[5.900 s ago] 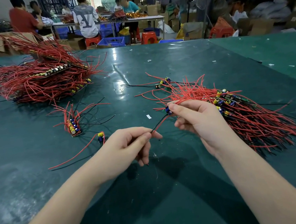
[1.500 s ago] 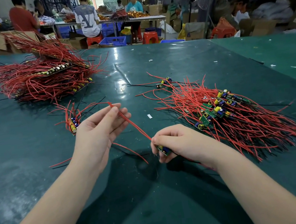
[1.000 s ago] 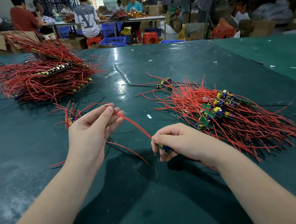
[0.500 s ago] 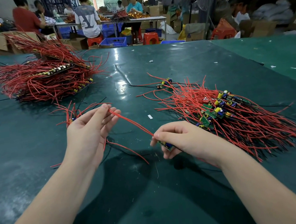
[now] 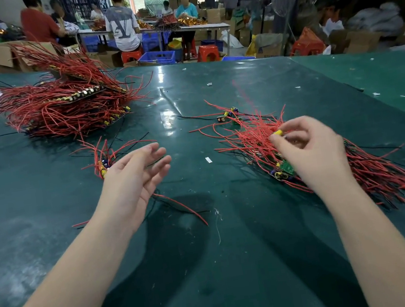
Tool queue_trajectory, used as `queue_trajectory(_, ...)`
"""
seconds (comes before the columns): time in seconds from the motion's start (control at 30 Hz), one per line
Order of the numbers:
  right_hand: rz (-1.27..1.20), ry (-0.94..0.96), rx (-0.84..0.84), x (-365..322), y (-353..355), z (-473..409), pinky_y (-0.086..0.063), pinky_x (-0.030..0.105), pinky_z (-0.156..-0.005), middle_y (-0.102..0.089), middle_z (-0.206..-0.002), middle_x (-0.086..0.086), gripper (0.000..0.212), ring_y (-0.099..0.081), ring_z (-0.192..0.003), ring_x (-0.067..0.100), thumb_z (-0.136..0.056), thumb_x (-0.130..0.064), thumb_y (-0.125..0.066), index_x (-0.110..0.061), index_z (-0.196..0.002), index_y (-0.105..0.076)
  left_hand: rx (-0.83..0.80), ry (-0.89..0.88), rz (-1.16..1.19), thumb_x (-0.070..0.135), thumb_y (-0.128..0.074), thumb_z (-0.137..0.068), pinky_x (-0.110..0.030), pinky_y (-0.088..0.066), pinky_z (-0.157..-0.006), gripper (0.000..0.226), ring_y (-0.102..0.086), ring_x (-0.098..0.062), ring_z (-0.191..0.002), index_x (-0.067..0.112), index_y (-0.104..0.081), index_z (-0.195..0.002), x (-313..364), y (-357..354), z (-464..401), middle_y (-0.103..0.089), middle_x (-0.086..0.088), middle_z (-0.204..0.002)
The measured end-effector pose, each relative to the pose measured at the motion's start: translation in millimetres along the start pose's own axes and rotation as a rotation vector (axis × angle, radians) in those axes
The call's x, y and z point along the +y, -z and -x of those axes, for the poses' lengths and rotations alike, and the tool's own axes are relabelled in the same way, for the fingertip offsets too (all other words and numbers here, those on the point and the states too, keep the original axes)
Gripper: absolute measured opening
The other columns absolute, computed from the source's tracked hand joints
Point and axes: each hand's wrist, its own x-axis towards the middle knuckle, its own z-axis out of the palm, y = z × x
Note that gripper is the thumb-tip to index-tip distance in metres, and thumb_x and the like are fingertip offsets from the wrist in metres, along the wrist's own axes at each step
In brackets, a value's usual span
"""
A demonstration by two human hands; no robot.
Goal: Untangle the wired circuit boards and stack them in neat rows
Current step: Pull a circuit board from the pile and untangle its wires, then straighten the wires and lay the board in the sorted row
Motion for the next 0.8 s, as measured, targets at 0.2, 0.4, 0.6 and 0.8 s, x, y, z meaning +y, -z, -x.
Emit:
queue_trajectory(0.2, -0.039, 0.393, 0.369, -13, 16, 2, -0.047, 0.020, -0.067, -0.062, -0.088, -0.021, 0.015, -0.057, -0.065, 0.003, -0.092, -0.028, -0.064, -0.020, -0.105, -0.063, -0.036, 0.001, -0.111, 0.009, -0.050, -0.097, -0.018, -0.054, -0.056, 0.021, -0.069, -0.011, -0.063, 0.008, -0.068, -0.088, 1, 0, 3, -0.073, 0.001, -0.074)
queue_trajectory(0.4, 0.384, 0.311, 0.256, -3, 18, -4, -0.044, 0.032, -0.072, -0.069, -0.094, -0.004, 0.014, -0.059, -0.079, 0.022, -0.088, -0.027, -0.064, -0.024, -0.102, -0.067, -0.020, -0.090, -0.326, 0.003, -0.047, -0.095, -0.015, -0.050, -0.053, 0.027, -0.066, -0.006, -0.062, 0.014, -0.070, -0.087, 2, 2, 1, -0.072, 0.002, -0.080)
queue_trajectory(0.6, 0.585, 0.100, 0.021, 14, 10, -5, -0.046, 0.040, -0.082, -0.069, -0.084, 0.009, 0.018, -0.053, -0.100, 0.033, -0.084, -0.016, -0.064, -0.023, -0.097, -0.075, -0.054, -0.280, -0.767, 0.000, -0.048, -0.089, -0.009, -0.045, -0.060, 0.032, -0.057, 0.007, -0.060, 0.024, -0.070, -0.086, 3, 8, -4, -0.071, 0.008, -0.087)
queue_trajectory(0.8, 0.585, 0.192, 0.026, 15, 7, -5, -0.043, 0.040, -0.090, -0.074, -0.091, 0.004, 0.014, -0.058, -0.096, 0.035, -0.083, -0.014, -0.064, -0.018, -0.088, -0.076, -0.104, -0.443, -1.490, 0.036, -0.063, -0.081, -0.026, -0.036, -0.071, 0.010, -0.054, -0.009, -0.078, 0.031, -0.067, -0.089, 4, 26, -11, -0.057, 0.010, -0.086)
